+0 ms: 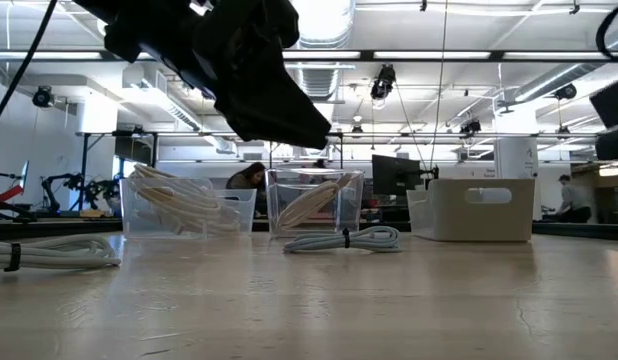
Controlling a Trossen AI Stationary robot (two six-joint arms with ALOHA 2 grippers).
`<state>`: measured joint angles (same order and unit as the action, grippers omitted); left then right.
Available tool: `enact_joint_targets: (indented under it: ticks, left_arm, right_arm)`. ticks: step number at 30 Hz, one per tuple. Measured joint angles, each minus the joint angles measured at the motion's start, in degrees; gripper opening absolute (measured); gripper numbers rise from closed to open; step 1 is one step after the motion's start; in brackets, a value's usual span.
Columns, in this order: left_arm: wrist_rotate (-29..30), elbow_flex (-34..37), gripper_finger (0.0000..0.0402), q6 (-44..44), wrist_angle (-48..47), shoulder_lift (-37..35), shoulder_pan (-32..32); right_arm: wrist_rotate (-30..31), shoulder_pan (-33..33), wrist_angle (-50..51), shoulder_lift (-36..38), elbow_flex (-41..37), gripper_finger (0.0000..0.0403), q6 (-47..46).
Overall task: Pick & Place USB Port
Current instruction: Put the brown USB cable into the transparent bin
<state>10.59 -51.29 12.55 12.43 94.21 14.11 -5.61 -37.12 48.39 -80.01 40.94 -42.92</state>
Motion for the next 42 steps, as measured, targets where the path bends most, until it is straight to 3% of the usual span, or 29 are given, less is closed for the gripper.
enact_joint_targets:
  ticks: [4, 15, 23, 28, 34, 42]
  left_arm:
    - [0.02, -0.02, 0.0216, 1.69, 2.41, 0.0, -0.02]
    - [0.04, -0.02, 0.0216, 2.68, 8.19, 0.0, -0.19]
    - [0.02, -0.02, 0.0216, 5.55, 15.85, 0.0, -0.22]
    - [0.02, -0.17, 0.0216, 5.6, 22.39, 0.0, -0.39]
    - [0.01, -1.82, 0.0216, 10.54, 23.63, 0.0, -1.02]
    - [4.68, -2.49, 0.0216, 14.45, 23.51, 0.02, -1.68]
  right_arm:
    - [4.6, -0.02, 0.23, 2.74, 1.95, 0.0015, 0.45]
    - [40.5, 0.32, 0.54, 8.16, 7.74, 0.0014, 8.29]
    - [55.49, 2.91, -0.44, 8.12, 11.12, 0.0013, 11.3]
    - [57.25, 5.14, -7.09, 6.36, 11.24, 0.0013, 19.01]
    - [57.24, 7.26, -14.3, 2.97, 11.07, 0.0013, 29.75]
    - [58.34, 9.12, -17.87, -0.51, 11.07, 0.0013, 33.05]
